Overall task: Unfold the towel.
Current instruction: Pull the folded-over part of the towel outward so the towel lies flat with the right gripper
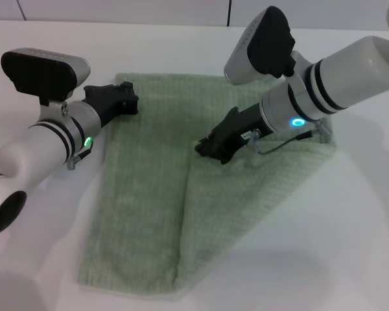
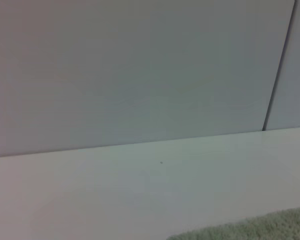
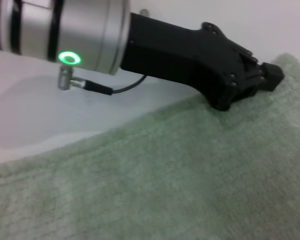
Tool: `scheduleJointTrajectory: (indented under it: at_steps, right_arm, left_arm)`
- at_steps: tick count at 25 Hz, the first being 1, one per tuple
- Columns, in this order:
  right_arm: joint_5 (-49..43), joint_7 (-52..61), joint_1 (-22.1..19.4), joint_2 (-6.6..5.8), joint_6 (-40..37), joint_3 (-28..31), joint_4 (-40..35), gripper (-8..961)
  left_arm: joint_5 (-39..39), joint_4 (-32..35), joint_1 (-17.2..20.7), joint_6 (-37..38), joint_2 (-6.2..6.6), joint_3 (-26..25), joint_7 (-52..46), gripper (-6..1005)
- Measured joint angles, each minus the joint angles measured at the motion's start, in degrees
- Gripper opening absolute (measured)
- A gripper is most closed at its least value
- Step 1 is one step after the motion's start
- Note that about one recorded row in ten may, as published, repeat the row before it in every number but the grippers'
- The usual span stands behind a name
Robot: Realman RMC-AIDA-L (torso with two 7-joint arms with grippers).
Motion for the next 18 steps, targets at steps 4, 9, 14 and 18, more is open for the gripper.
scheduleJointTrajectory:
  at_steps: [4, 9, 14, 18]
  right_arm:
    - [0.14, -0.31, -2.07, -0.12, -2.61, -0.05, -3.75, 14]
    - [-0.20, 1.24, -4.73, -0.36, -5.60, -0.08, -9.04, 13]
    - [-0.68, 2.91, -6.97, -0.46, -8.23, -0.08, -13.53, 13]
    - [-3.78, 6.68, -9.99, -0.53, -11.28, -0.10, -20.65, 13]
  left_arm:
    - [0.00, 0.06, 0.00, 0.00, 0.00, -0.02, 0.00, -2]
    - [0.00, 0.03, 0.20, 0.00, 0.00, -0.02, 0.00, -2]
    - [0.00, 0.09, 0.32, 0.00, -0.01, -0.02, 0.00, -2]
    - [0.00, 0.15, 0.33, 0.00, 0.00, -0.02, 0.00, -2]
